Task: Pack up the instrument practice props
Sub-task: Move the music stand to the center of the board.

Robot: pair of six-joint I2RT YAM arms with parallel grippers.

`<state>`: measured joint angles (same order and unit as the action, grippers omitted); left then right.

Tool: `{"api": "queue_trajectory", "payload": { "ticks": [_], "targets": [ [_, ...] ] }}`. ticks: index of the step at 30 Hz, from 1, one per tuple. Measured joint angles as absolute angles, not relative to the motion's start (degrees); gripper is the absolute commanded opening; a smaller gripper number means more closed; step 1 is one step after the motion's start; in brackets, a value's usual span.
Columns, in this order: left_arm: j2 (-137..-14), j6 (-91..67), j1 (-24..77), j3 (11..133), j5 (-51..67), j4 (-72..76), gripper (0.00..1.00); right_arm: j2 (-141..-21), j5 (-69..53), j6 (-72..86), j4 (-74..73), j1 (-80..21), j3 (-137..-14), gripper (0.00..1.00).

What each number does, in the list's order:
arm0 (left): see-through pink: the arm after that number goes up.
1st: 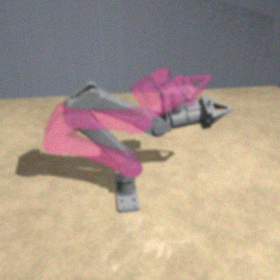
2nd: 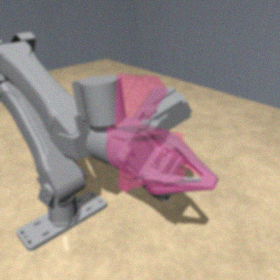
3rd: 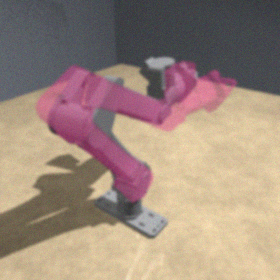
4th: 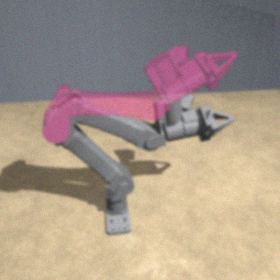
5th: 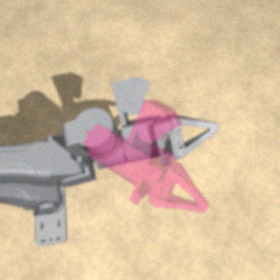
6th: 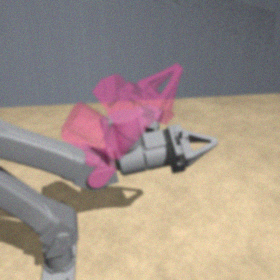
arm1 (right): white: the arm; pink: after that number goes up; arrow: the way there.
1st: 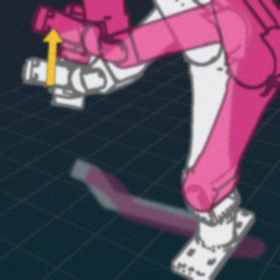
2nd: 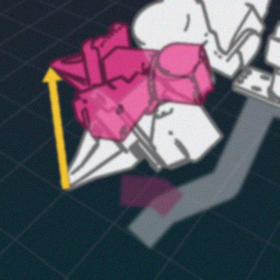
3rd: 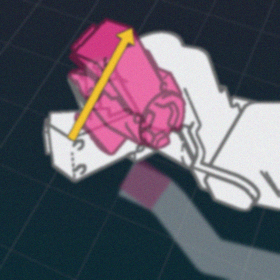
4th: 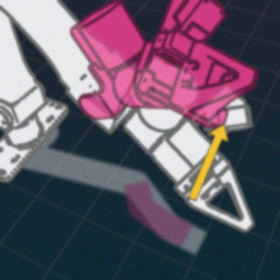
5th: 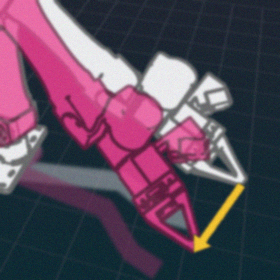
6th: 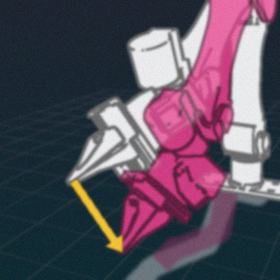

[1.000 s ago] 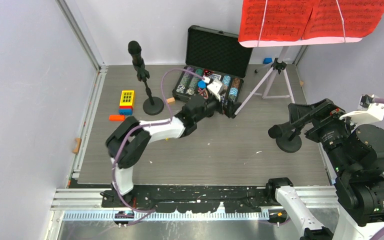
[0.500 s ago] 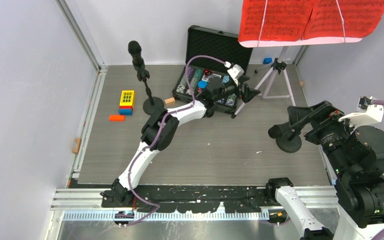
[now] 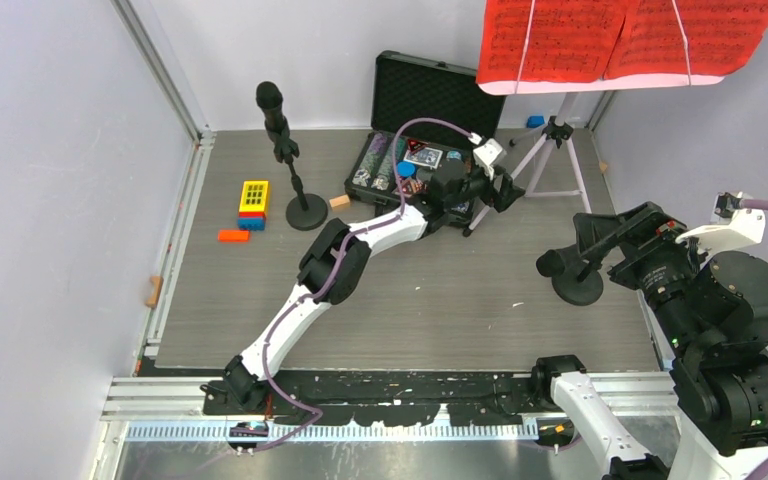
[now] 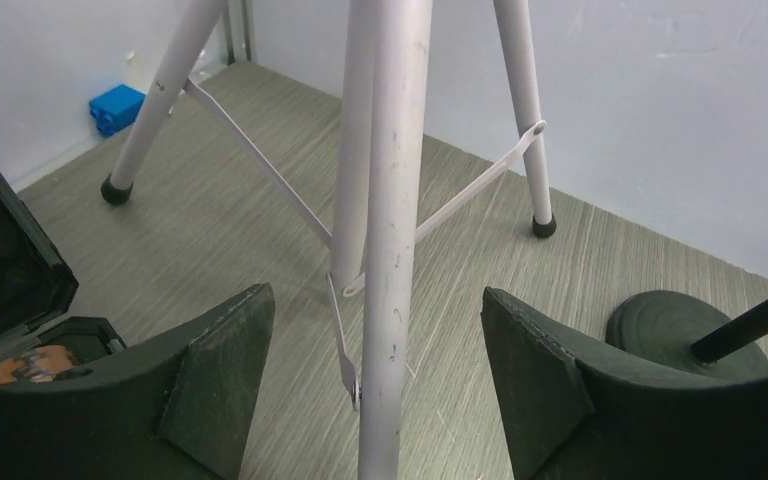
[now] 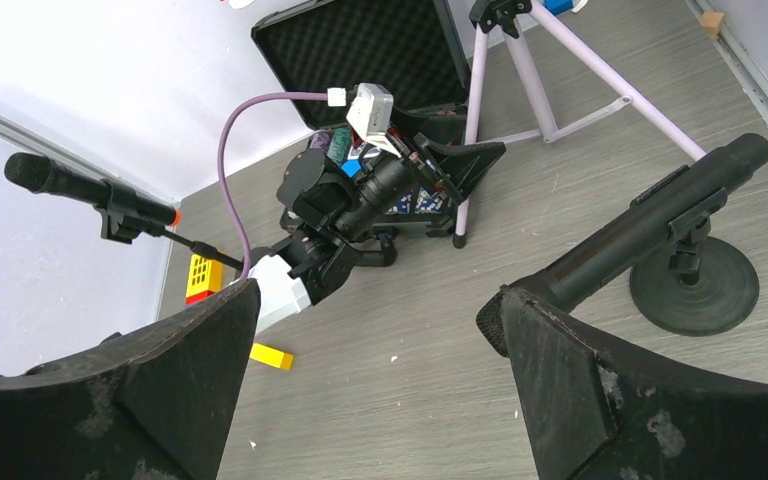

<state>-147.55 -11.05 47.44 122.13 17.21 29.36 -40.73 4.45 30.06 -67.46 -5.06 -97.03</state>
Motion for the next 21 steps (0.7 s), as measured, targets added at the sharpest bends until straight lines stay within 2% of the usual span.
{"api": "queue_trajectory", "payload": {
  "ticks": [5,16,21],
  "targets": [
    [-148.44,-11.03,47.62,122.74,16.99,27.92,0.61,-40.73,4.49,29.87,-67.51,-5.26,-96.62,0.96],
    [-148.49,-10.68,47.94,121.1,17.76,28.29,0.18,-40.71,4.71,29.67,-67.79,-5.56,-96.03,0.96],
    [-147.92,-8.12,48.38,119.52,16.99,29.67,0.07,-40.6,4.71,29.65,-67.77,-5.8,-95.94,0.96]
  ]
}}
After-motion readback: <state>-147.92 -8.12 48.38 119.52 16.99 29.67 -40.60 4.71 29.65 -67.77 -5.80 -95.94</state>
